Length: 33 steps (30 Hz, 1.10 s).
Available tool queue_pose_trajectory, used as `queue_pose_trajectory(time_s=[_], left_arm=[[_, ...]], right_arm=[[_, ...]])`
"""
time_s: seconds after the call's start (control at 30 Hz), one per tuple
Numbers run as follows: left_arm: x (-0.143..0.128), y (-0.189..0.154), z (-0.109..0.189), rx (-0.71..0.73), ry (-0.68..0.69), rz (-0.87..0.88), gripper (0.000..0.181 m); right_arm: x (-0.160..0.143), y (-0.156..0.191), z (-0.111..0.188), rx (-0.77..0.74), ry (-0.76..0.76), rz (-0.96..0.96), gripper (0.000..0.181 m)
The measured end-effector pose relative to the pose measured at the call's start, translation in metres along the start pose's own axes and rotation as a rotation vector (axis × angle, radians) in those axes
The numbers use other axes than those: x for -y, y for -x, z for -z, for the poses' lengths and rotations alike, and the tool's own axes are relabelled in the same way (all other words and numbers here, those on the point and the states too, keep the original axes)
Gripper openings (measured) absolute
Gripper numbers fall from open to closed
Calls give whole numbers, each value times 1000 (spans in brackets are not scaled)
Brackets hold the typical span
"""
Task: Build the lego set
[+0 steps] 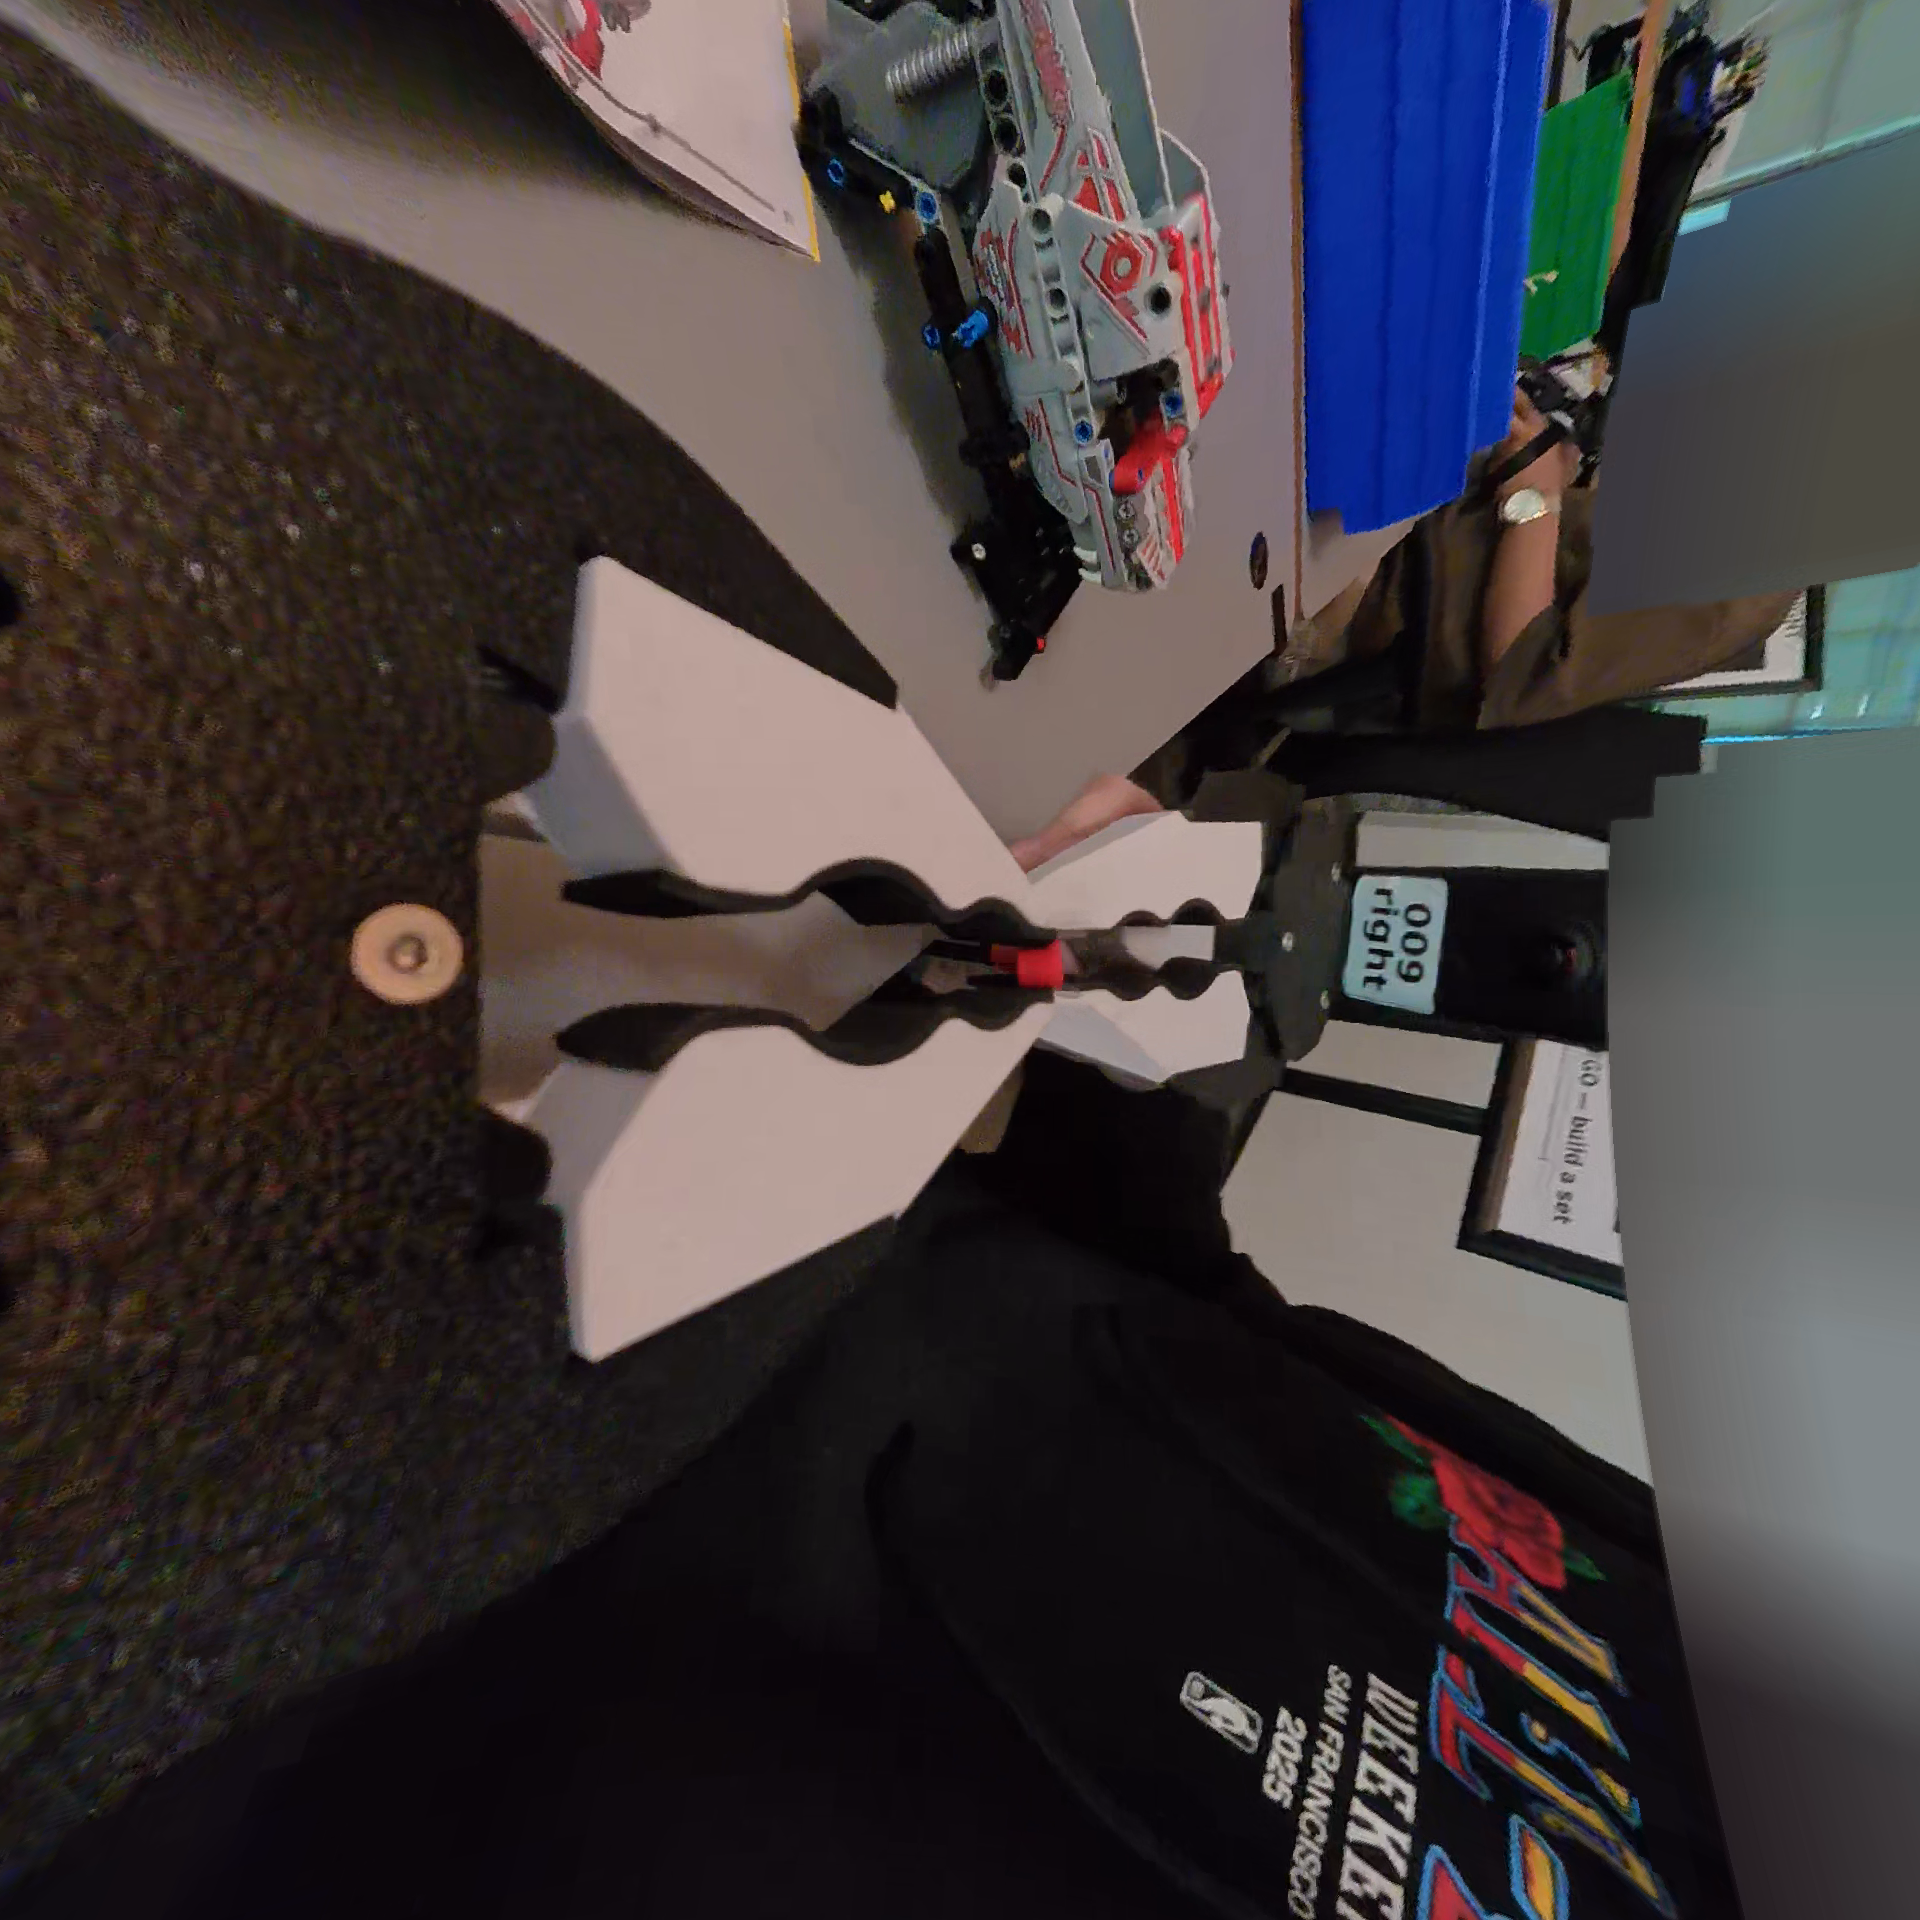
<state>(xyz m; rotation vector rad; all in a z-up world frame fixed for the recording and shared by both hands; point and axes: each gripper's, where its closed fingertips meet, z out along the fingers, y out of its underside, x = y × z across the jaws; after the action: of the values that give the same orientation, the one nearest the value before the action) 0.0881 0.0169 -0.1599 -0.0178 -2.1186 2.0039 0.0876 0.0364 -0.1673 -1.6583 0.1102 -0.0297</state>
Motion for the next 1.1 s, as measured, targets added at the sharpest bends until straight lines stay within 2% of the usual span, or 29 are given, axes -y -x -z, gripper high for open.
queue_pose_trajectory(time_s=[0.27, 0.43, 0.53, 1.1], left_arm=[[18, 4, 2, 1, -226, 136, 5], [23, 2, 3, 5, -270, 61, 5], [27, 2, 2, -10, -297, 104, 6], [33, -3, 0, 28, -327, 15, 5]], right_arm=[[18, -5, -1, 18, -191, -112, 7], [21, -5, 0, 41, -243, -180, 6], [25, -4, -1, 58, -276, -213, 6], [29, -3, -4, -15, -286, -138, 6]])
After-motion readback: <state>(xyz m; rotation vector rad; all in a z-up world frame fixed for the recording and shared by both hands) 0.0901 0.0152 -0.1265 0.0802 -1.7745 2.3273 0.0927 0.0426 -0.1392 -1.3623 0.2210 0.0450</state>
